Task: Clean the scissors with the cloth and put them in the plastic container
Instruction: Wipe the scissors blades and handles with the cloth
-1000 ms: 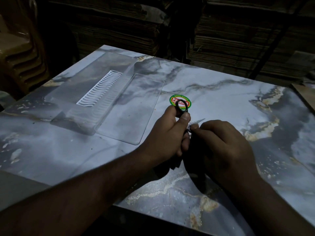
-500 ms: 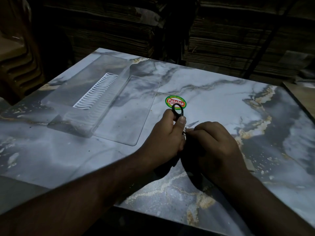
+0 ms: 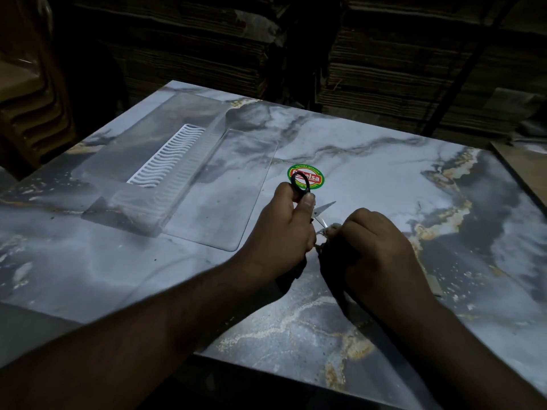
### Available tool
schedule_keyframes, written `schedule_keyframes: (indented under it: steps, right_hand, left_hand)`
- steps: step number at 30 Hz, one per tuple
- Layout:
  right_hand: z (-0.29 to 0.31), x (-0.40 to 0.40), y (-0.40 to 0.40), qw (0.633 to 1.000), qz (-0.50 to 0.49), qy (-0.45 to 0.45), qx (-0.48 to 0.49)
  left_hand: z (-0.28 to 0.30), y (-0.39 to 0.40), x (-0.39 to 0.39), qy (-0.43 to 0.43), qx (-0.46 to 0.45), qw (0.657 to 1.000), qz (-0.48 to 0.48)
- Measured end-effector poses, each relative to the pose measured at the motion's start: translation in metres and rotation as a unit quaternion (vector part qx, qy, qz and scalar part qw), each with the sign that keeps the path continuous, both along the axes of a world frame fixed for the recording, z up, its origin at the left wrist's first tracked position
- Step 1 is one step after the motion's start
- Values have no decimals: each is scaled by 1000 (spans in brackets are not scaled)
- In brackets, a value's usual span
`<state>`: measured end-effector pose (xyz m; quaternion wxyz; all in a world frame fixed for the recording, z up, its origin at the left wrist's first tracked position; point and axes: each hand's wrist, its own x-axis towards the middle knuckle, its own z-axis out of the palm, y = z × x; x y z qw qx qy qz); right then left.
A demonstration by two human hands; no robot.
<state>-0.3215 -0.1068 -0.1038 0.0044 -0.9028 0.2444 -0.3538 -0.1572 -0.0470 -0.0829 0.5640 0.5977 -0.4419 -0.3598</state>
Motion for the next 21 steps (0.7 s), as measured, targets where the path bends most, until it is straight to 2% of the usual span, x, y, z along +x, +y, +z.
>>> schedule_keyframes:
  steps: [4, 9, 13, 16, 21]
  right_hand:
    - [2, -8, -2, 999, -18, -20, -21]
    - [3, -1, 0, 999, 14, -37, -17]
    - [2, 1, 3, 999, 22, -4, 44]
    - [5, 1, 5, 997, 15, 5, 72]
    - [5, 0, 7, 999, 6, 5, 44]
  left_hand:
    - [5, 3, -3, 83, 11, 996, 7]
    - [0, 2, -4, 5, 7, 1000, -18]
    - [3, 4, -3, 72, 9, 997, -9]
    - [4, 4, -1, 34, 10, 999, -9]
    - [4, 3, -2, 13, 17, 1000, -2]
